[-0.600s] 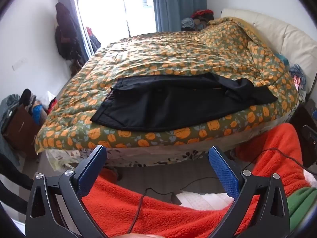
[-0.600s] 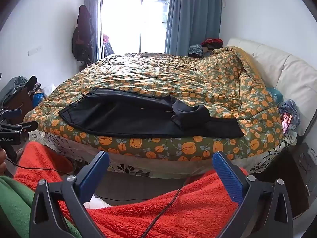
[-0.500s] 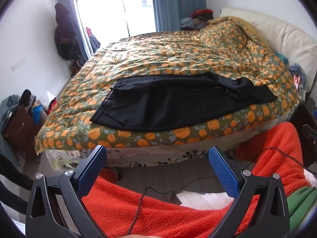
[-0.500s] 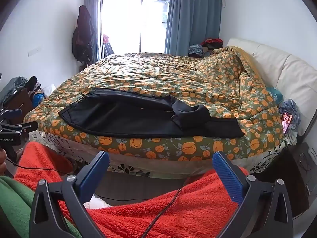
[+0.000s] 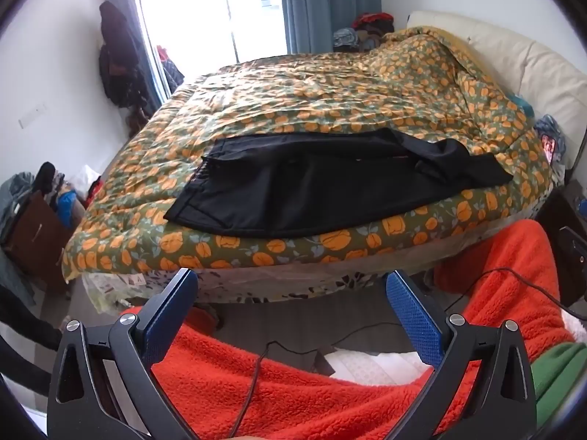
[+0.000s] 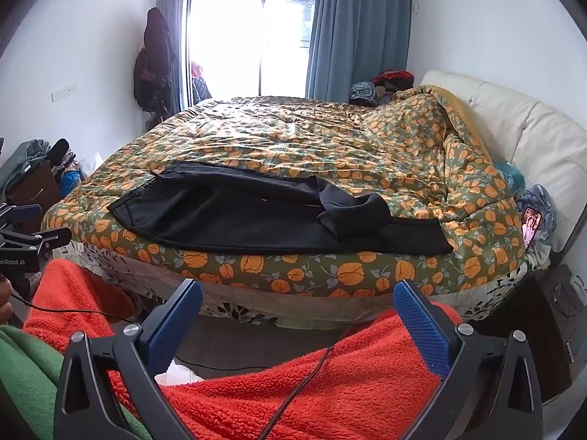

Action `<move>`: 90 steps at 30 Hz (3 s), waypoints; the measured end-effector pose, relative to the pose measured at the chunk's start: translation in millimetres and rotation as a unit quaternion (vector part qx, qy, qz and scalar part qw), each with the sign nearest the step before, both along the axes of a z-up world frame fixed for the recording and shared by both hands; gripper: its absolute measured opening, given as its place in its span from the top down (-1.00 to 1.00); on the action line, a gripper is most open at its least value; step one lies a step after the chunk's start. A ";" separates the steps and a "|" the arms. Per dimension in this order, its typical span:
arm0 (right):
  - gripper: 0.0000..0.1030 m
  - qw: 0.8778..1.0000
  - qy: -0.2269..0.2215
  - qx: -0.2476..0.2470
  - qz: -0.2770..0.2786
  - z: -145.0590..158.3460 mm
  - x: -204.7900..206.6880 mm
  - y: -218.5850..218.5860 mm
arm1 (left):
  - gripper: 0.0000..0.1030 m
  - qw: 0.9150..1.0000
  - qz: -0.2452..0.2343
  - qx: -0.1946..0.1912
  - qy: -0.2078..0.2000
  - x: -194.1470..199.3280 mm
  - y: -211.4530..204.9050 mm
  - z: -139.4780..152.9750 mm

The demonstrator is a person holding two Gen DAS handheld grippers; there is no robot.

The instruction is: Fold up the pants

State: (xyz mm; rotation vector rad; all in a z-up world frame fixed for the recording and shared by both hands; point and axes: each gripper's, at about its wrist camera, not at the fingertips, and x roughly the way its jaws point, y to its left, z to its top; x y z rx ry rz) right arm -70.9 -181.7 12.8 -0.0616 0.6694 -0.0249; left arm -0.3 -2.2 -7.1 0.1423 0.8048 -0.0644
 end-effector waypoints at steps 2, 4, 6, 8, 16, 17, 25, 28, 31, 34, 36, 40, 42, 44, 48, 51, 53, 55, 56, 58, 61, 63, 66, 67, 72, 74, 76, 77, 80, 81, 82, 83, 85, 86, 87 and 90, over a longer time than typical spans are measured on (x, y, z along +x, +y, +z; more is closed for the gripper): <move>-1.00 1.000 0.000 0.000 0.000 1.3 -1.0 -1.2 | -0.99 1.000 0.001 -0.002 0.002 2.0 2.1 1.3; -1.00 1.000 0.001 0.000 0.000 0.7 -1.5 -2.1 | -0.99 1.000 0.001 -0.002 0.003 2.3 3.1 1.1; -1.00 1.000 0.001 0.000 0.001 -0.2 -1.1 -2.9 | -0.99 1.000 0.001 -0.002 0.001 0.9 1.1 0.6; -1.00 1.000 0.002 0.000 0.002 0.4 -1.9 -3.2 | -0.99 1.000 0.001 -0.001 0.002 1.1 1.1 0.6; -1.00 1.000 0.007 -0.003 0.004 -1.7 2.8 4.4 | -0.99 1.000 0.000 0.001 0.006 1.9 3.0 -1.0; -1.00 1.000 0.007 -0.003 0.004 -2.1 2.9 4.9 | -0.99 1.000 0.000 0.001 0.006 2.0 3.0 -0.9; -1.00 1.000 0.007 -0.003 0.005 -3.2 2.9 4.5 | -0.99 1.000 0.000 0.001 0.006 1.3 1.7 -1.5; -1.00 1.000 0.007 -0.003 0.005 -3.3 2.8 4.5 | -0.99 1.000 0.000 0.002 0.006 1.4 1.6 -1.5; -1.00 1.000 0.007 -0.003 0.005 -3.5 2.8 4.7 | -0.99 1.000 0.000 0.002 0.007 1.7 1.5 -1.3; -1.00 1.000 0.007 -0.003 0.005 -3.5 3.0 4.4 | -0.99 1.000 0.000 0.002 0.006 1.6 1.2 -1.4; -1.00 1.000 0.007 -0.003 0.005 -3.4 3.0 4.3 | -0.99 1.000 0.000 0.002 0.006 1.5 1.4 -1.6; -1.00 1.000 0.007 -0.003 0.004 -3.8 3.4 5.1 | -0.99 1.000 0.000 0.002 0.007 2.1 2.0 -1.3; -1.00 1.000 0.008 -0.002 0.005 -3.7 3.6 4.7 | -0.99 1.000 0.000 0.002 0.007 2.2 1.7 -1.4; -1.00 1.000 0.008 -0.002 0.004 -3.6 3.5 4.6 | -0.99 1.000 0.000 0.002 0.008 1.0 3.0 -4.8; -1.00 1.000 0.008 -0.002 0.005 -3.9 3.5 4.4 | -0.99 1.000 0.000 0.002 0.008 0.5 3.4 -6.9; -1.00 1.000 0.008 -0.002 0.005 -3.9 3.5 4.1 | -0.99 1.000 0.000 0.002 0.008 0.8 3.4 -6.7; -1.00 1.000 0.008 -0.002 0.004 -4.3 3.8 4.4 | -0.99 1.000 0.000 0.002 0.008 1.1 3.4 -6.2; -1.00 1.000 0.009 -0.002 0.004 -3.9 3.7 4.0 | -0.99 1.000 0.000 0.002 0.009 1.2 3.4 -6.2; -1.00 1.000 0.009 -0.002 0.004 -4.9 3.8 4.5 | -0.99 1.000 0.000 0.002 0.009 1.2 3.4 -6.1; -1.00 1.000 0.009 -0.002 0.004 -5.0 3.9 4.4 | -0.99 1.000 0.000 0.002 0.009 0.9 3.7 -6.6; -1.00 1.000 0.008 -0.002 0.004 -5.5 4.2 4.5 | -0.99 1.000 0.000 0.002 0.009 1.5 3.5 -5.9; -1.00 1.000 0.009 -0.002 0.004 -4.7 4.4 3.9 | -0.99 1.000 0.000 0.003 0.009 1.5 3.6 -6.0; -1.00 1.000 0.009 -0.002 0.004 -5.2 4.7 4.4 | -0.99 1.000 0.000 0.003 0.009 1.5 3.9 -6.4; -1.00 1.000 0.009 -0.002 0.004 -5.9 4.2 3.8 | -0.99 1.000 0.000 0.002 0.009 1.8 3.5 -5.6; -1.00 1.000 0.009 -0.002 0.004 -5.8 4.5 3.7 | -0.99 1.000 0.000 0.002 0.010 1.9 3.5 -5.8; -1.00 1.000 0.009 -0.002 0.004 -5.6 4.5 3.6 | -0.99 1.000 0.000 0.003 0.010 1.9 3.4 -5.5; -1.00 1.000 0.009 -0.002 0.004 -5.8 4.4 3.6 | -0.99 1.000 0.000 0.003 0.010 1.9 3.3 -5.6; -1.00 1.000 0.009 -0.002 0.004 -5.8 4.5 3.6 | -0.99 1.000 0.000 0.003 0.010 1.6 3.6 -6.2; -1.00 1.000 0.009 -0.002 0.004 -5.8 4.5 3.6 | -0.99 1.000 0.000 0.003 0.009 1.7 3.8 -6.0; -1.00 1.000 0.009 -0.002 0.004 -5.8 4.6 3.7 | -0.99 1.000 0.000 0.003 0.009 2.0 3.9 -5.7; -1.00 1.000 0.009 -0.002 0.004 -5.9 4.7 3.8 | -0.99 1.000 0.000 0.003 0.009 2.4 3.7 -5.3; -1.00 1.000 0.009 -0.002 0.004 -5.9 4.8 3.7 | -0.99 1.000 0.000 0.003 0.009 2.5 3.6 -5.1; -1.00 1.000 0.011 -0.002 0.002 -6.6 5.1 3.7 | -0.99 1.000 0.000 0.001 0.007 1.9 6.3 -6.6; -1.00 1.000 0.012 -0.003 0.001 -7.2 5.4 4.3 | -0.99 1.000 0.000 0.000 0.004 1.5 7.6 -6.9; -1.00 1.000 0.012 -0.003 0.000 -7.8 5.4 3.3 | -0.99 1.000 0.001 -0.002 0.002 1.0 8.8 -7.0; -1.00 1.000 0.012 -0.008 -0.003 -9.0 3.7 -1.4 | -0.99 1.000 0.002 -0.011 -0.005 0.1 14.2 -6.3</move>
